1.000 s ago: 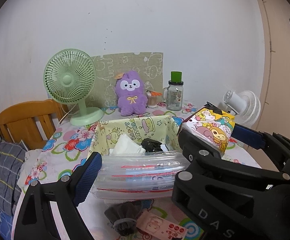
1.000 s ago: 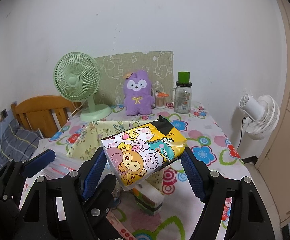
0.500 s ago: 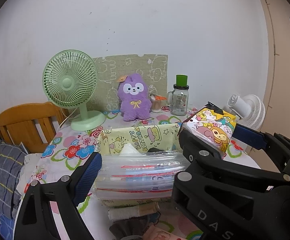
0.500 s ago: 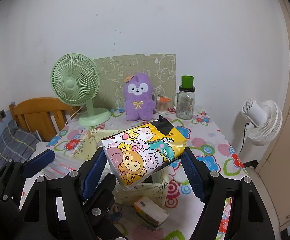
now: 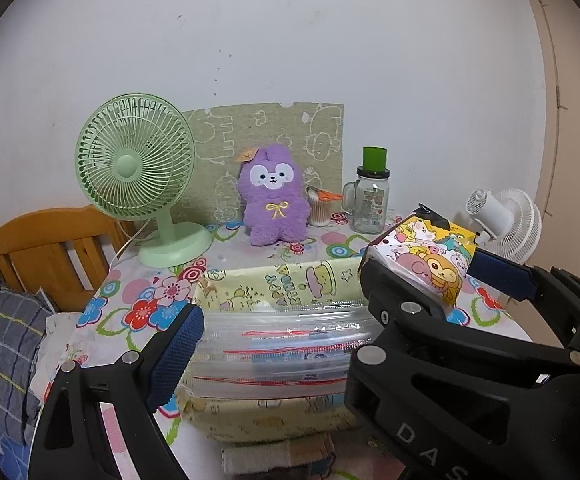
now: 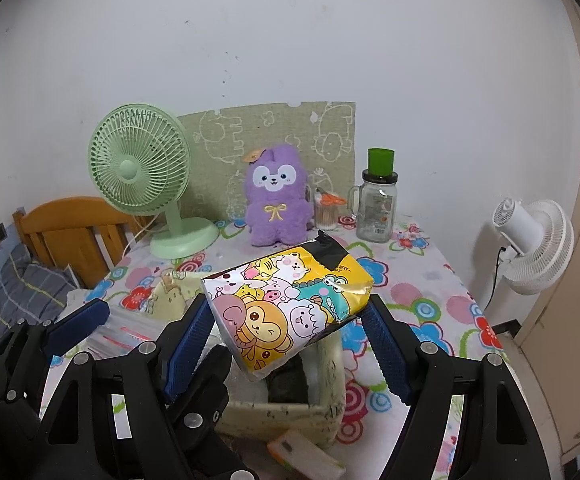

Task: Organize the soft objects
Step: 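Carry the yellow tissue pack over the fabric basket with the right tool, then lower the yellow pack into the basket and open the right tool, then withdraw the right tool from the basket toward the orange-green tissue pack, then move right tool to the orange-green tissue pack while left tool closes on the grey drawstring pouch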

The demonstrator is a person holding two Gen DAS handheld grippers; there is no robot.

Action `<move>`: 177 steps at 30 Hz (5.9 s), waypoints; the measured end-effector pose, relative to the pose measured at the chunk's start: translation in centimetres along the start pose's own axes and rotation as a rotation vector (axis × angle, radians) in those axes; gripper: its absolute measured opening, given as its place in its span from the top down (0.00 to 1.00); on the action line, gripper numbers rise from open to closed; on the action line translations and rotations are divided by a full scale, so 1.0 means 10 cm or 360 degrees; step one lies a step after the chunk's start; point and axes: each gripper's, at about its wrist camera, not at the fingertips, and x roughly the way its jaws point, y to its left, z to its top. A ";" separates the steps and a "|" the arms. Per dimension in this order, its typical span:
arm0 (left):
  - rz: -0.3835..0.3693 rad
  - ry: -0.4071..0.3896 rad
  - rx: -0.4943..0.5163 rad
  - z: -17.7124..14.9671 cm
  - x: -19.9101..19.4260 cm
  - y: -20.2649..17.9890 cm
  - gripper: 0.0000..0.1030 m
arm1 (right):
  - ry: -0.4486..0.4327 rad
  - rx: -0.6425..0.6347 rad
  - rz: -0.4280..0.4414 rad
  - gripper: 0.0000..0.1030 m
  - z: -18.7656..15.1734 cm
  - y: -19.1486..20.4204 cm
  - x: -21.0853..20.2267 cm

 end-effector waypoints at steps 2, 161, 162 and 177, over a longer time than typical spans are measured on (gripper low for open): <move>-0.0004 0.0000 -0.0005 0.02 0.04 0.02 0.10 | -0.0003 -0.0011 0.0003 0.25 0.04 0.01 0.04; -0.0033 0.0272 -0.0064 -0.92 -0.22 -0.07 0.10 | 0.0294 -0.0034 0.0066 0.13 -0.95 0.04 -0.24; -0.0027 0.0281 -0.0068 -0.93 -0.20 -0.06 0.10 | 0.0298 -0.0034 0.0066 0.13 -0.95 0.05 -0.23; -0.0018 0.0369 -0.0092 -1.05 -0.02 0.08 0.24 | 0.0382 -0.0047 0.0038 0.13 -1.05 0.16 0.00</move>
